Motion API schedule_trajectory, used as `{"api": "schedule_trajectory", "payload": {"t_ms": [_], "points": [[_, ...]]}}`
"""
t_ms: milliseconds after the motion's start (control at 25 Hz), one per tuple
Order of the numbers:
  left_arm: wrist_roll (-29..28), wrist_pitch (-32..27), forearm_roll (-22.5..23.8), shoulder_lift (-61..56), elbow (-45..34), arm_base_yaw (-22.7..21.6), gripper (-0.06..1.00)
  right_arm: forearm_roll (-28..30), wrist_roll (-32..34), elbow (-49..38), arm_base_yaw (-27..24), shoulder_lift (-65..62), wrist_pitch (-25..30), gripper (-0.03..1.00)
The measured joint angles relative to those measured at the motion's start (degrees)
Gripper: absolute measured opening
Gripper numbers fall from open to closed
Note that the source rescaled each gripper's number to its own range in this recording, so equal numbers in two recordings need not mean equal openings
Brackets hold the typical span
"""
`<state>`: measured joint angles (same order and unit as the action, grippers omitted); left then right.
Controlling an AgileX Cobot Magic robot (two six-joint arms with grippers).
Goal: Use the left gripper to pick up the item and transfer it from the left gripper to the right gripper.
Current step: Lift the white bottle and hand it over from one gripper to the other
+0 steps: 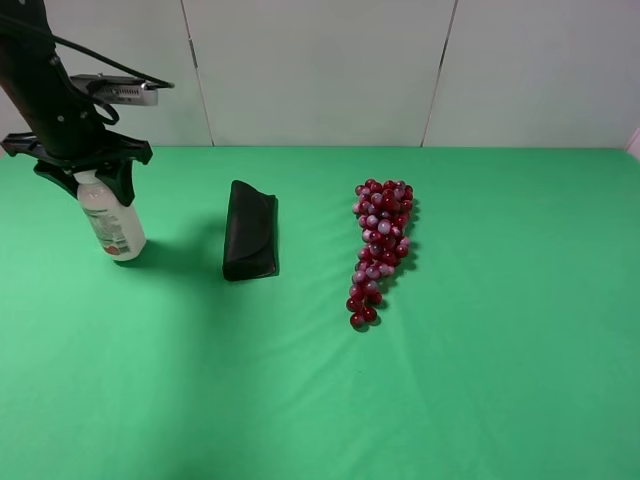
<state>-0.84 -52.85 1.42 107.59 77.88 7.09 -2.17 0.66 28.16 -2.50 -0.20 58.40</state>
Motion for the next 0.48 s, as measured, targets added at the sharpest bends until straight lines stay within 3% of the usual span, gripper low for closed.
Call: {"api": "schedule_trajectory", "payload": {"t_ms": [240, 480], "points": [[0.11, -5.92, 0.11, 0.00, 2.93, 0.00, 0.02, 0.00, 0.00, 0.00, 0.00, 0.00, 0.00, 1.00], [0.48, -8.13, 0.17, -0.83, 3.03, 0.00, 0.02, 0.00, 0.00, 0.00, 0.00, 0.00, 0.00, 1.00]]}}
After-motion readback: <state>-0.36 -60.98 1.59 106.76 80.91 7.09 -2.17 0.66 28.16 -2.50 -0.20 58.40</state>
